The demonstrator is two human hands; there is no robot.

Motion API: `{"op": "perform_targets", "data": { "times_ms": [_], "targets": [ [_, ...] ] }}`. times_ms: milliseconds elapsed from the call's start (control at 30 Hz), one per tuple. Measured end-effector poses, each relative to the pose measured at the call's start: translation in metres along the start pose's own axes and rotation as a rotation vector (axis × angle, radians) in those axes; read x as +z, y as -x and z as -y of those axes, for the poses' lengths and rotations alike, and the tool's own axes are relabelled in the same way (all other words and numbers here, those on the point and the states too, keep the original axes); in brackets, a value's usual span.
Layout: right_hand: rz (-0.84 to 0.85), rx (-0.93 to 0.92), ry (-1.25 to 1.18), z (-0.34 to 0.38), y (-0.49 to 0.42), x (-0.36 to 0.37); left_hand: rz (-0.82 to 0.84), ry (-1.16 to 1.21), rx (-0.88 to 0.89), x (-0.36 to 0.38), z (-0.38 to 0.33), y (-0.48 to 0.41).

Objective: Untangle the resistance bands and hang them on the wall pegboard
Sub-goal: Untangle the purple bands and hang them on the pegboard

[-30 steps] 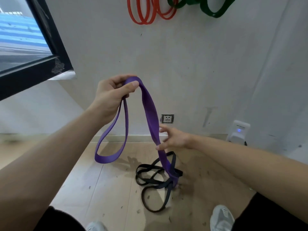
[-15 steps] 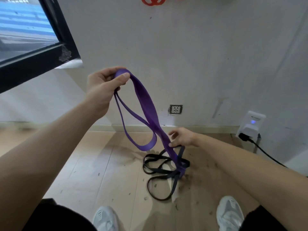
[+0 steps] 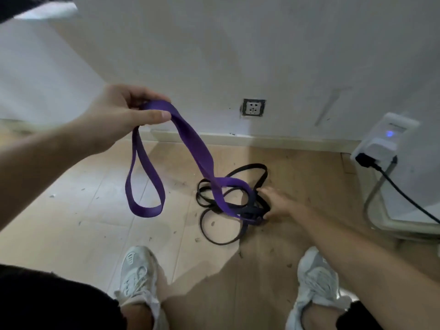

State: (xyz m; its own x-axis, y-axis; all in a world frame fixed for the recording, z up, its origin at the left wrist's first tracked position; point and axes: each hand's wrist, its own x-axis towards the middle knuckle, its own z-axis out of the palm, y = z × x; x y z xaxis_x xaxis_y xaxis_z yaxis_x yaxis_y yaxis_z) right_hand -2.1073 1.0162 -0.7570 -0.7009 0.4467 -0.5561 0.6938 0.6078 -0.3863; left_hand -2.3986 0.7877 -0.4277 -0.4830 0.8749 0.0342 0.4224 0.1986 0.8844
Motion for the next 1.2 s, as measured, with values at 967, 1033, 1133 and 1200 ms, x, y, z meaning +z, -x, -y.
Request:
{"op": "perform_targets", "data": {
  "times_ms": [967,1033,1133,1200],
  "targets": [
    [-0.275,-0.219,-0.485,0.043,0.016,-0.075,0.513,-0.453,-0.236,0.027,0.034,0.014],
    [-0.363,-0.19,-0.574,0.042,0.023,-0.079,0.513,-0.452,-0.253,0.022,0.034,0.015],
    [-0.329,-0.194,-0.542,0.043,0.03,-0.088,0.488,-0.448,-0.257,0.016,0.034,0.015],
    [-0.355,-0.204,-0.562,0.046,0.033,-0.096,0.471,-0.442,-0.251,0.012,0.034,0.016]
  ]
}}
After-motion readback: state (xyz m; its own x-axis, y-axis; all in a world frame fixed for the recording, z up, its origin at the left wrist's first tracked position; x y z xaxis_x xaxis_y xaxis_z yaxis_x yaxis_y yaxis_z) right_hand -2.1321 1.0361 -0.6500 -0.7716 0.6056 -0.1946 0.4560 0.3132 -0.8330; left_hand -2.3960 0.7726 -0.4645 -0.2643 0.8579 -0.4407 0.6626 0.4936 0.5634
